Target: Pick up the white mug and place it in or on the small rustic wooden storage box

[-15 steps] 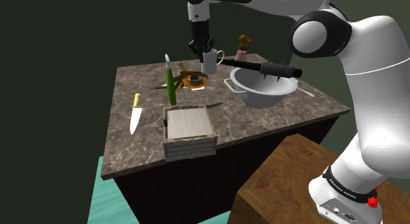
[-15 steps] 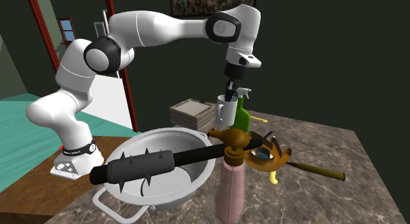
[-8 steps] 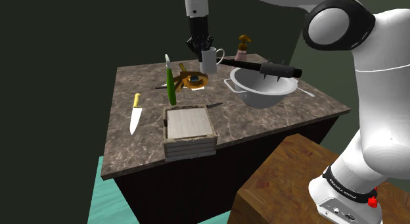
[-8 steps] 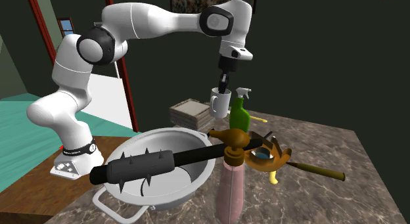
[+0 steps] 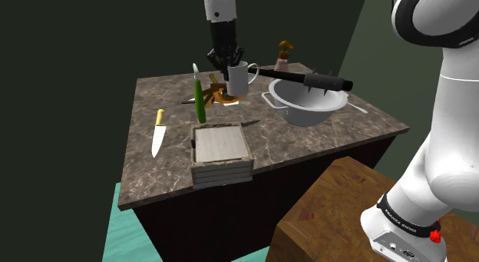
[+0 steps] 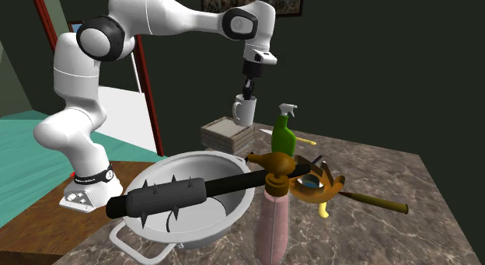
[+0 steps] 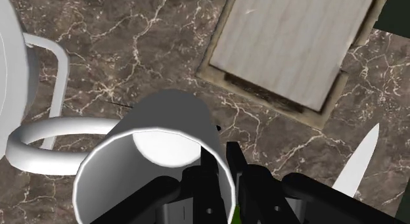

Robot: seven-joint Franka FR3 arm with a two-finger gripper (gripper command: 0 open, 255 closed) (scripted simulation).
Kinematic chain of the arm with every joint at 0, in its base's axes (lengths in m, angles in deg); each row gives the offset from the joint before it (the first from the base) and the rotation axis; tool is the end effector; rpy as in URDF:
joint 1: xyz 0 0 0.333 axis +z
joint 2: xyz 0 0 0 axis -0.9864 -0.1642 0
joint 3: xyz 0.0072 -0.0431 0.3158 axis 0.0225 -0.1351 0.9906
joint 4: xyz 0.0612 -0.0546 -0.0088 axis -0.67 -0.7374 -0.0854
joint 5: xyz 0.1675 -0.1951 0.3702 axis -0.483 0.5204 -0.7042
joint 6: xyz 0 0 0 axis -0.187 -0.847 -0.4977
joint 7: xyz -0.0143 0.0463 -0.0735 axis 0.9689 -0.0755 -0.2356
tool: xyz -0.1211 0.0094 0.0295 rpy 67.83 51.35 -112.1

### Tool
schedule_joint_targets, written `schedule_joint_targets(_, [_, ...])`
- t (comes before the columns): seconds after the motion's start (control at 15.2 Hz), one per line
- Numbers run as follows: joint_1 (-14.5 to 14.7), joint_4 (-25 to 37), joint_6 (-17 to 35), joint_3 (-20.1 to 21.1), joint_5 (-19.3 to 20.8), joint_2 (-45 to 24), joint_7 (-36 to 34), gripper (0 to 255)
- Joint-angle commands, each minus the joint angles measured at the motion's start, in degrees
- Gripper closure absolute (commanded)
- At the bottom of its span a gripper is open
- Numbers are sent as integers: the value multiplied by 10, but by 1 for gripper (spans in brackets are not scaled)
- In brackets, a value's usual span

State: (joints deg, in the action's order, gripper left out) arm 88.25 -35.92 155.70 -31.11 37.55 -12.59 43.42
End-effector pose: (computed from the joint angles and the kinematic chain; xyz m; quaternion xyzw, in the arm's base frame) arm 0.6821 0.1705 0.5084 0.9933 -0.0783 -0.0851 0.0055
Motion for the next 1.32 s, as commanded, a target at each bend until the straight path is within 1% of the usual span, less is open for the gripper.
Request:
schedule_joint_targets(0.0, [12,-41,11,8,-4,30,-21,255])
schedule_joint_targets(0.33, [45,-93,26,30,-14,71,-77,255])
schedule_joint_targets(0.73, [88,-128,35,60,-25,102,-150,255])
schedule_joint_targets(1.25, [87,-193,97,60,-26,104,-145,255])
